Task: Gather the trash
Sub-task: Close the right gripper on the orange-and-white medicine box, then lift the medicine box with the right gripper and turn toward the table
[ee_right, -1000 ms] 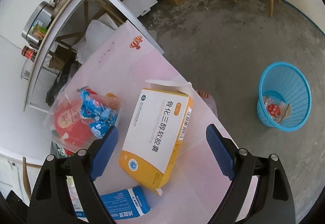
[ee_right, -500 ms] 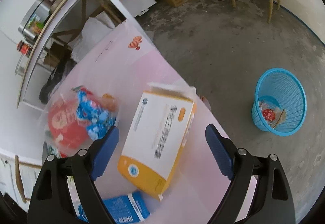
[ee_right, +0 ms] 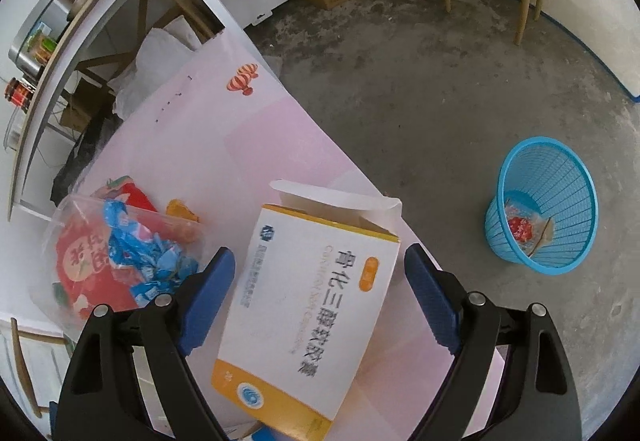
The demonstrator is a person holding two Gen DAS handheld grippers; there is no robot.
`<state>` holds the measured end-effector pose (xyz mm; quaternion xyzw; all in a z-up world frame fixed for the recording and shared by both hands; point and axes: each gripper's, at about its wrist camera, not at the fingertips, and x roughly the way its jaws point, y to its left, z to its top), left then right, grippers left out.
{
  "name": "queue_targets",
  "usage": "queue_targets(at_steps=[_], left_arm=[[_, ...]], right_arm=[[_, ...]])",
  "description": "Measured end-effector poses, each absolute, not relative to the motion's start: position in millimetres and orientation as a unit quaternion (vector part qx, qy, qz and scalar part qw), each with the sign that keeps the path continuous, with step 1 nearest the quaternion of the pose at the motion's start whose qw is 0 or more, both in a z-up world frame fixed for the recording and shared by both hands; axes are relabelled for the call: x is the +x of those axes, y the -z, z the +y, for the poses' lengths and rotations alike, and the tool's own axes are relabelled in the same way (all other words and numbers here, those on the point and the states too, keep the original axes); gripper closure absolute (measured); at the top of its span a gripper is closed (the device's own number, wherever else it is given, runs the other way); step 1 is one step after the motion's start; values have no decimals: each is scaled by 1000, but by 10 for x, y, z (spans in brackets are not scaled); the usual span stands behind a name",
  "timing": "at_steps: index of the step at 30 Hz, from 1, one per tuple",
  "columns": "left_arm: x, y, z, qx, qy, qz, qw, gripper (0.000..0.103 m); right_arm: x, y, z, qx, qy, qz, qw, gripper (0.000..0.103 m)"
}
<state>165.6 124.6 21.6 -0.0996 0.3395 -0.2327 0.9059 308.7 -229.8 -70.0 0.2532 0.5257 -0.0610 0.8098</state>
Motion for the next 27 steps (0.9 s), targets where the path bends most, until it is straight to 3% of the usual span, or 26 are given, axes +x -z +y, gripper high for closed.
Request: queue_targets(at_steps=[15, 27], left_arm=[[1658, -218, 1229, -97, 231, 342, 906, 8], [1638, -242, 1150, -90, 239, 339, 905, 9]], right_arm=[[3076, 685, -2518, 215, 32, 524, 824, 23], [2789, 582, -2491, 104, -40, 528, 842, 23]])
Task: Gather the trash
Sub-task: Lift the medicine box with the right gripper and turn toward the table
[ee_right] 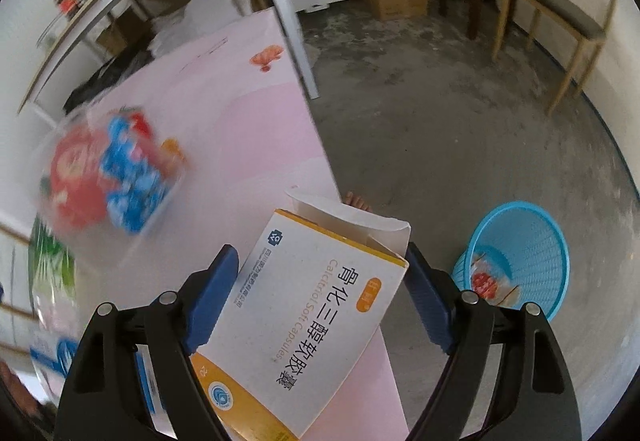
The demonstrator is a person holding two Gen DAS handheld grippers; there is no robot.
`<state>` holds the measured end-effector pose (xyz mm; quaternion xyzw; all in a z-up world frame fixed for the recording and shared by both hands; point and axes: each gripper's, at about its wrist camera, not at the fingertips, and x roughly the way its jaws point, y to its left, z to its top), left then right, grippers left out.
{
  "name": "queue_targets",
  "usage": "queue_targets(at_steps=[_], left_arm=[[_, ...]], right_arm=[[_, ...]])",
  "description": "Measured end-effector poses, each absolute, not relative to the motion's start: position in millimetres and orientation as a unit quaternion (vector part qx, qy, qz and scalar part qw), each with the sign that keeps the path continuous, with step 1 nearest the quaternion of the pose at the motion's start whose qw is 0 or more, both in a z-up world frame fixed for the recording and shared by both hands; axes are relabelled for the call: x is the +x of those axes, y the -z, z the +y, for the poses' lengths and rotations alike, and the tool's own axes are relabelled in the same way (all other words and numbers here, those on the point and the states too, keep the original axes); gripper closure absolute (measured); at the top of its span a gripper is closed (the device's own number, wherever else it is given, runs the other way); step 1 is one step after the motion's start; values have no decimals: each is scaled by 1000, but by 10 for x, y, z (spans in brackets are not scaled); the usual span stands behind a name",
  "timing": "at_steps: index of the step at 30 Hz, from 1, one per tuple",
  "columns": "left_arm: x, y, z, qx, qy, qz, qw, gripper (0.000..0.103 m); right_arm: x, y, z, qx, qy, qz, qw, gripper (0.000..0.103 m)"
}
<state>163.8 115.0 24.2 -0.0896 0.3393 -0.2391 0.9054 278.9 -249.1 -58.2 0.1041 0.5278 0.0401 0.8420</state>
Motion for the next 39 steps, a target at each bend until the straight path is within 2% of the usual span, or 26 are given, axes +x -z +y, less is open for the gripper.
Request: queue_targets(at_steps=[9, 14, 17, 23, 35, 39], left_arm=[[1601, -268, 1061, -78, 244, 338, 905, 9], [1590, -281, 1015, -76, 246, 338, 905, 8], [1572, -279, 997, -73, 246, 339, 905, 8], [1545, -264, 974, -68, 245, 342, 905, 8], [1372, -164, 946, -35, 242, 355, 902, 9], [1299, -82, 998, -21, 235, 366, 900, 9]], right_arm=[[2283, 488, -2240, 19, -129, 509, 851, 22], [2087, 385, -2254, 27, -130, 494, 859, 11], [2000, 332, -2298, 45, -134, 485, 863, 9], [1830, 339, -2272, 63, -120, 495, 858, 9], [1630, 479, -1984, -17, -84, 494, 865, 9], [1585, 512, -2001, -24, -90, 491, 866, 16]])
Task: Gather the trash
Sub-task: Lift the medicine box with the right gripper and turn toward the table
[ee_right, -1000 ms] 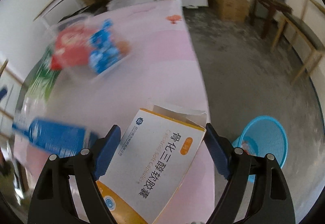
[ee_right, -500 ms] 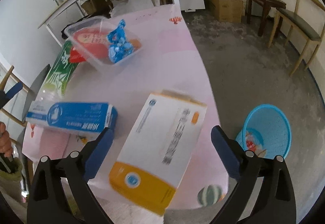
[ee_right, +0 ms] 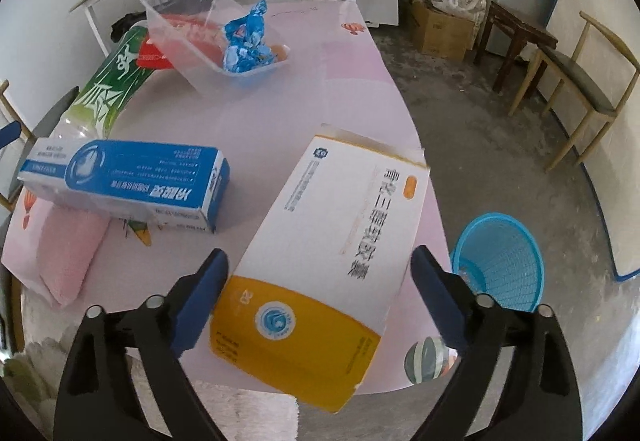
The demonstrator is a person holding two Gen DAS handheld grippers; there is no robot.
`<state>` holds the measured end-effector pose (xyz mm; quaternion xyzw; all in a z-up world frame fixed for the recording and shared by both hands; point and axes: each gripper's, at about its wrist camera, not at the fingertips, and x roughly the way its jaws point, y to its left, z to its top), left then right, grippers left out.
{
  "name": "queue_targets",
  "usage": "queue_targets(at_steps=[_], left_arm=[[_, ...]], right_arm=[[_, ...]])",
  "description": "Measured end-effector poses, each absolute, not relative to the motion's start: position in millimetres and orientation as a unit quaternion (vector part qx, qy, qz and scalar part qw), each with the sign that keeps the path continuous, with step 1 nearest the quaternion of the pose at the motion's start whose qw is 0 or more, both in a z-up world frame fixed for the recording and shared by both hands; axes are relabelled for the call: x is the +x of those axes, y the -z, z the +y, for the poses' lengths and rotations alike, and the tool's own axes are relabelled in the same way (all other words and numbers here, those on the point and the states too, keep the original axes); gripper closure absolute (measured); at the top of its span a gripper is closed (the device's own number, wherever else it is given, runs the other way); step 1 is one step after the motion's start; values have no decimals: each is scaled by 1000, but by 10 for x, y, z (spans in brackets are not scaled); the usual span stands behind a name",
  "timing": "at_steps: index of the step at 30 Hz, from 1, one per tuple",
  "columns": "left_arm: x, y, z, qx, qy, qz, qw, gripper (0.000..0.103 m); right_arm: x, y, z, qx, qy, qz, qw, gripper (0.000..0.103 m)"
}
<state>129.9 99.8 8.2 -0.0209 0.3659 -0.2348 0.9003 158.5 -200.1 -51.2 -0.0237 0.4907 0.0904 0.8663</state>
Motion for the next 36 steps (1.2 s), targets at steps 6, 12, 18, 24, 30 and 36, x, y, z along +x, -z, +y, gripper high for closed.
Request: queue_targets(at_steps=[6, 12, 18, 24, 30, 36], left_arm=[[1242, 19, 1032, -11, 225, 383, 896, 9], [1162, 123, 1036, -9, 223, 403, 888, 9], [971, 253, 928, 3, 236, 426, 874, 9], [910, 161, 773, 39, 240, 396, 885, 9], [1147, -238, 580, 61, 264, 341, 900, 9], [1676, -743, 303, 41, 306, 315, 897, 9]], right_arm=[[1542, 556, -1996, -19, -91, 487, 868, 18], [1567, 619, -2049, 4, -78, 492, 867, 18], [1530, 628, -2068, 27, -49, 484, 873, 29], [1520, 617, -2154, 72, -40, 481, 873, 30], [1523, 618, -2220, 94, -38, 477, 873, 31], [1531, 620, -2216, 101, -42, 474, 874, 31]])
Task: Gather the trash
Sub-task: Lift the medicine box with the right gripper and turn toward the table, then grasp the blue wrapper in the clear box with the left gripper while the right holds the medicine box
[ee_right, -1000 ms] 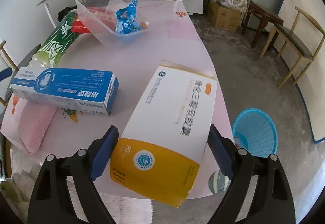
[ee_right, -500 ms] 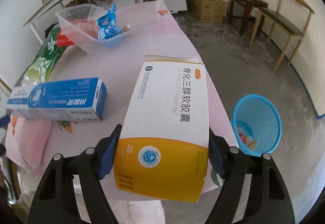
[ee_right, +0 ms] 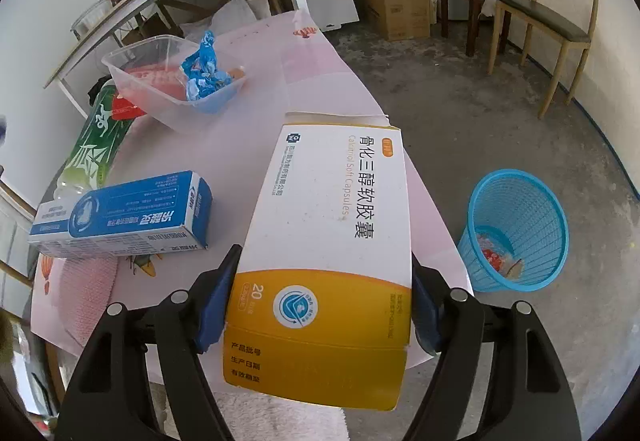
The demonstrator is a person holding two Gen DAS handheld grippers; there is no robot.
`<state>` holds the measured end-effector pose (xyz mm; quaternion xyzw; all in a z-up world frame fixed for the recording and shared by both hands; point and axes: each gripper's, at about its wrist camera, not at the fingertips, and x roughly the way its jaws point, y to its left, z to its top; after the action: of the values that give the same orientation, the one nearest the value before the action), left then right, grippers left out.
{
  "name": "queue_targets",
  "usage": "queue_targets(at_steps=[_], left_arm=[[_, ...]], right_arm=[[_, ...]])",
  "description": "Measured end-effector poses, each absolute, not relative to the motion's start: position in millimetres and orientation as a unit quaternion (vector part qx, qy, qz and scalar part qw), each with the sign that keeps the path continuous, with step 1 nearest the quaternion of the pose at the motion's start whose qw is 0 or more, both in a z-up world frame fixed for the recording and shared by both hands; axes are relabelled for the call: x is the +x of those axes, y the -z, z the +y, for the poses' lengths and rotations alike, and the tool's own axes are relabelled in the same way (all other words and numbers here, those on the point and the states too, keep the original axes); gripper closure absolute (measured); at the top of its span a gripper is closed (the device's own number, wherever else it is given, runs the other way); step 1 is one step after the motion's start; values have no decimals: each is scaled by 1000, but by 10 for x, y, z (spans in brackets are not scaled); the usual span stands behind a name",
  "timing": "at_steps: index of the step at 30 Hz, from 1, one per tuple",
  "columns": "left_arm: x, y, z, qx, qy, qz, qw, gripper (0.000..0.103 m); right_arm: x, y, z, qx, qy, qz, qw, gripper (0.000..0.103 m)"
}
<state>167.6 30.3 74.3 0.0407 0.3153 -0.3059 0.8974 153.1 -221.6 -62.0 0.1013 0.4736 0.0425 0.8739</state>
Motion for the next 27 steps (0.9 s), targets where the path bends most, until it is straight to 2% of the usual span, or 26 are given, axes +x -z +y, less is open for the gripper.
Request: queue_targets(at_steps=[5, 7, 8, 9, 12, 15, 21, 23, 27], left_arm=[[2393, -878, -332, 103, 313, 355, 875, 9], [2808, -749, -634, 135, 305, 405, 851, 9], [3019, -636, -764, 146, 300, 438, 835, 14], [3160, -542, -841, 152, 293, 462, 823, 25], [3639, -138, -967, 167, 244, 554, 778, 38], [3942, 150, -993, 169, 207, 606, 750, 47], [4094, 372, -1013, 184, 180, 624, 738, 65], [4063, 378, -1019, 192, 181, 616, 742, 80], [4044, 307, -996, 197, 189, 601, 751, 95]], right_arm=[[1509, 631, -2227, 100, -46, 468, 877, 31], [1505, 632, -2230, 102, -49, 465, 878, 30], [1505, 632, -2235, 103, -50, 463, 879, 31], [1507, 634, -2245, 106, -53, 462, 879, 31], [1497, 638, -2272, 113, -57, 458, 880, 31], [1490, 644, -2298, 120, -63, 453, 881, 31], [1469, 653, -2280, 114, -69, 447, 885, 31], [1476, 654, -2298, 119, -70, 445, 885, 31], [1467, 651, -2325, 131, -73, 443, 884, 32]])
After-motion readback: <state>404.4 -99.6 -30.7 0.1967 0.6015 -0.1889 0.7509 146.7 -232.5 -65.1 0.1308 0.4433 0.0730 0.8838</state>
